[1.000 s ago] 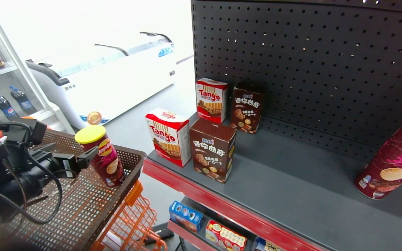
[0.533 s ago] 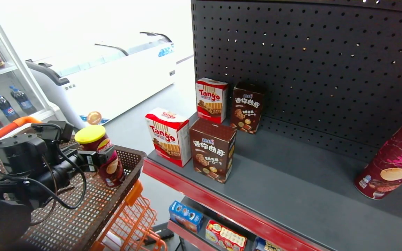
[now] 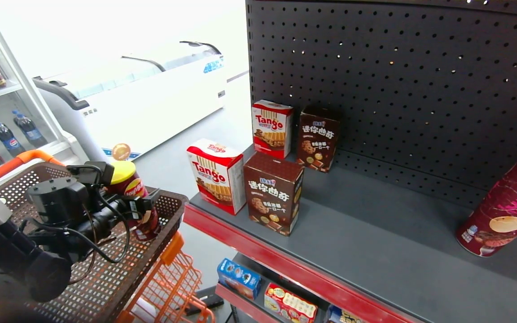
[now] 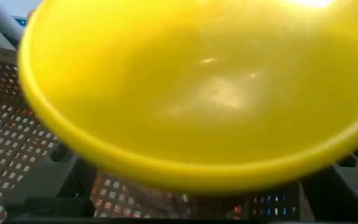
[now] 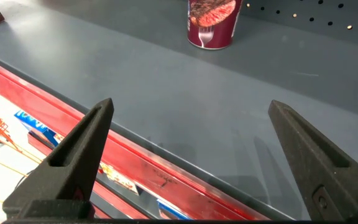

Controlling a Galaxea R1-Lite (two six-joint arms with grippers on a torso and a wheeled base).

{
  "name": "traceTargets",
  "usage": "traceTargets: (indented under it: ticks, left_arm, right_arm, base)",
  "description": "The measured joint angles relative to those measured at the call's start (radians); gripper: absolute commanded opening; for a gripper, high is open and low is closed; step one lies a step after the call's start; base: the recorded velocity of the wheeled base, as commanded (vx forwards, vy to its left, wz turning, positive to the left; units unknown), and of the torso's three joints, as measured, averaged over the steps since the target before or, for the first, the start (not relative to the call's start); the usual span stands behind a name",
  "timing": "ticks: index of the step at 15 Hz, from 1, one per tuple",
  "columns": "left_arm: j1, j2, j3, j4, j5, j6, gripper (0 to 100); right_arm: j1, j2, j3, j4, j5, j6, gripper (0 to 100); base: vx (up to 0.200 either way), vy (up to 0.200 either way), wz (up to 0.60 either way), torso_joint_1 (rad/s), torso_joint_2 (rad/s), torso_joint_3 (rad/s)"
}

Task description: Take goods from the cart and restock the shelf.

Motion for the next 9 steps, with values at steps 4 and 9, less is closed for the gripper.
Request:
traceTargets:
  ticks: [4,9]
  left_arm:
    - [0.002,0.072,-0.06,-0.006,0.001,0.0,100]
    - [0.007,0.116,-0.106,-0.007,0.001,-0.001,0]
  right_arm:
    - [0.001,0.0,0.0,0.0,0.0,0.0,100]
    - [0.0,0.0,0.0,0.0,0.0,0.0,100]
  base:
    - [0.0,0.0,0.0,0.0,0.0,0.0]
    - [0.0,0.0,0.0,0.0,0.0,0.0]
